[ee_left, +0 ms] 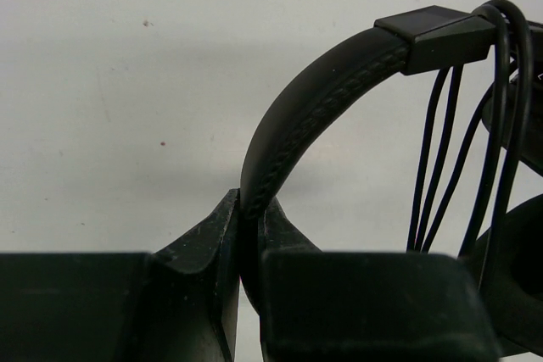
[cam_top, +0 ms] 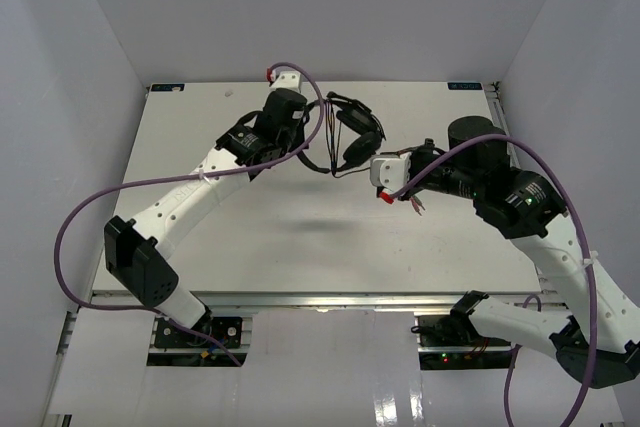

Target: Wrap the headphones

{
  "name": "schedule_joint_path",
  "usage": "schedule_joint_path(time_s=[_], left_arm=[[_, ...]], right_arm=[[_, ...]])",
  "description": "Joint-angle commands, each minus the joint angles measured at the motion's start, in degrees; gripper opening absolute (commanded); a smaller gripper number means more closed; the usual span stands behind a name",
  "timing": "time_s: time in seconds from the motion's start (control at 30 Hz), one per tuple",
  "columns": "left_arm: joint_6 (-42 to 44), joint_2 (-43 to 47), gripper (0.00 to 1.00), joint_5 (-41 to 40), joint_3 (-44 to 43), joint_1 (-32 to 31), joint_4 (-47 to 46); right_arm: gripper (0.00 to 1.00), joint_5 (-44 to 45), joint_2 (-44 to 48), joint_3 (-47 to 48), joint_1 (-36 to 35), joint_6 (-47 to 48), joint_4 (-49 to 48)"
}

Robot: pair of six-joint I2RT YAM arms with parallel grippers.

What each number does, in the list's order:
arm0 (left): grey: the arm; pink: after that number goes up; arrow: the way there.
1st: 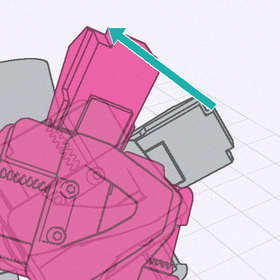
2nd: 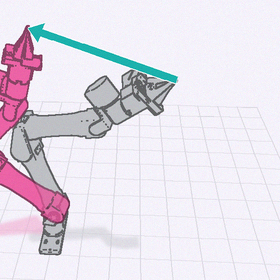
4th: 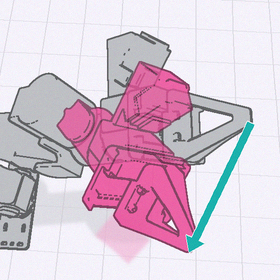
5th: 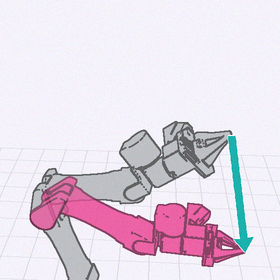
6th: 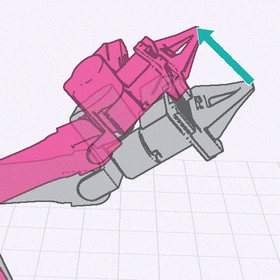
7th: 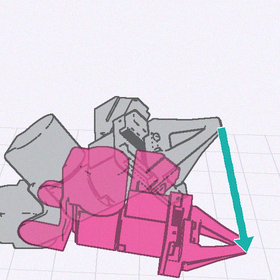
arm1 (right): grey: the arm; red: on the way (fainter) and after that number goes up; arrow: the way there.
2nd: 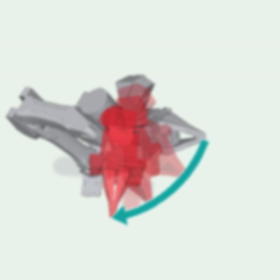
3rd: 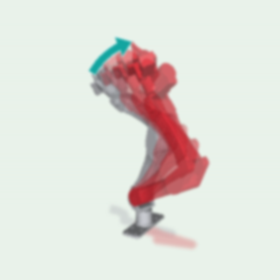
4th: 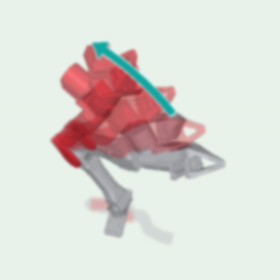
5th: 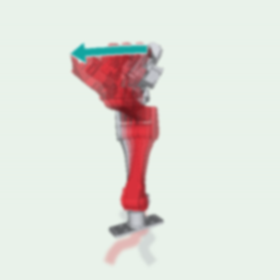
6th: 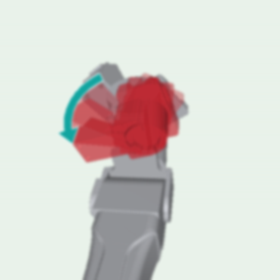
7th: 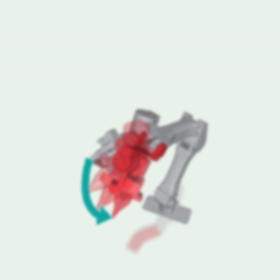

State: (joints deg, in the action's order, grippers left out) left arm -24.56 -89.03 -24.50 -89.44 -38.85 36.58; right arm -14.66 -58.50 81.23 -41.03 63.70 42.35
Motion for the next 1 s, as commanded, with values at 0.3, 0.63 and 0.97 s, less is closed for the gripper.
schedule_joint_path(time_s=[0.3, 0.63, 0.97], left_arm=[[-0.6, -4.9, 0.00, 10.6, 1.9, -1.7, 0.7], [6.8, -3.0, 0.00, 17.2, 5.8, -5.1, -2.5], [12.3, 8.9, 0.00, 25.7, 17.0, -6.8, -8.1]], right_arm=[[0.09, 2.6, -4.0, 3.8, -4.6, 2.3, -3.0], [0.11, 13.8, -4.2, -1.5, -4.7, 7.8, -9.6], [0.15, 16.6, -4.4, -3.2, -3.6, 10.5, -10.7]])
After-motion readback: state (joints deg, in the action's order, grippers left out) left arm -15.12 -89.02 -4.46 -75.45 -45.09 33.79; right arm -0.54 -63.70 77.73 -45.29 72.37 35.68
